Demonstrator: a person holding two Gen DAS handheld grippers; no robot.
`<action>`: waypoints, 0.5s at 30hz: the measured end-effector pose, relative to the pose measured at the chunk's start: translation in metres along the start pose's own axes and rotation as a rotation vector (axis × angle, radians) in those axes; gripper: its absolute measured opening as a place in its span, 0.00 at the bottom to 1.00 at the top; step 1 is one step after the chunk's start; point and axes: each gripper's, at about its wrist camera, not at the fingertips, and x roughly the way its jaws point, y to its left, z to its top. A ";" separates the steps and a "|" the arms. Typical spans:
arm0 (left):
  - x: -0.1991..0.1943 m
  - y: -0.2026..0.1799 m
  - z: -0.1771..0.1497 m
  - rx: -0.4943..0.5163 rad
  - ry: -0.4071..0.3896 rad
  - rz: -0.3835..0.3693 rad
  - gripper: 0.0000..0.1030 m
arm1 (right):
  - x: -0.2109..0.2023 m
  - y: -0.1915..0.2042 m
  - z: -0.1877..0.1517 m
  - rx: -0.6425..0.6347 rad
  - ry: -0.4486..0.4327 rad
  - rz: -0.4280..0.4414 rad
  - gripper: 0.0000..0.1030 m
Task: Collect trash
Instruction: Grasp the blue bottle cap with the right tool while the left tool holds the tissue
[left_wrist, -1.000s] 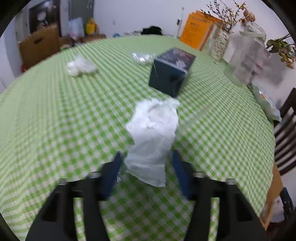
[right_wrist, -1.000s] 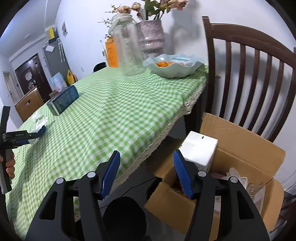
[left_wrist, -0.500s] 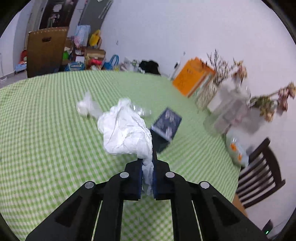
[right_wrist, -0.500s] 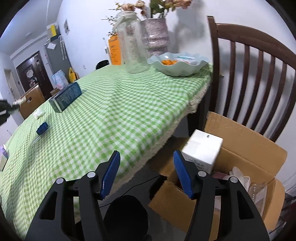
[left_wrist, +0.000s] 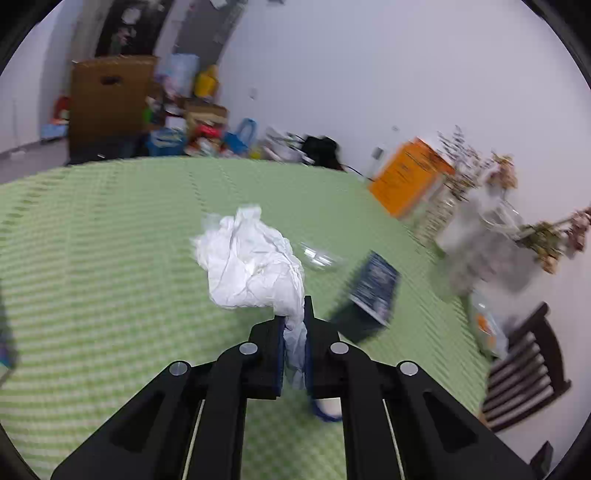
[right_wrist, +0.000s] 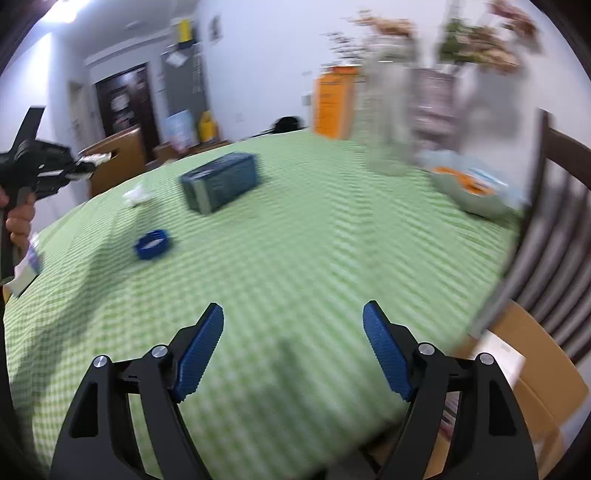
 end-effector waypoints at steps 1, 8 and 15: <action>-0.001 0.007 0.002 -0.006 -0.005 0.017 0.05 | 0.012 0.015 0.006 -0.022 0.013 0.030 0.73; -0.001 0.052 0.013 -0.091 -0.007 0.061 0.05 | 0.074 0.103 0.034 -0.172 0.066 0.185 0.73; 0.001 0.070 0.014 -0.136 0.021 0.005 0.05 | 0.133 0.154 0.058 -0.246 0.145 0.212 0.73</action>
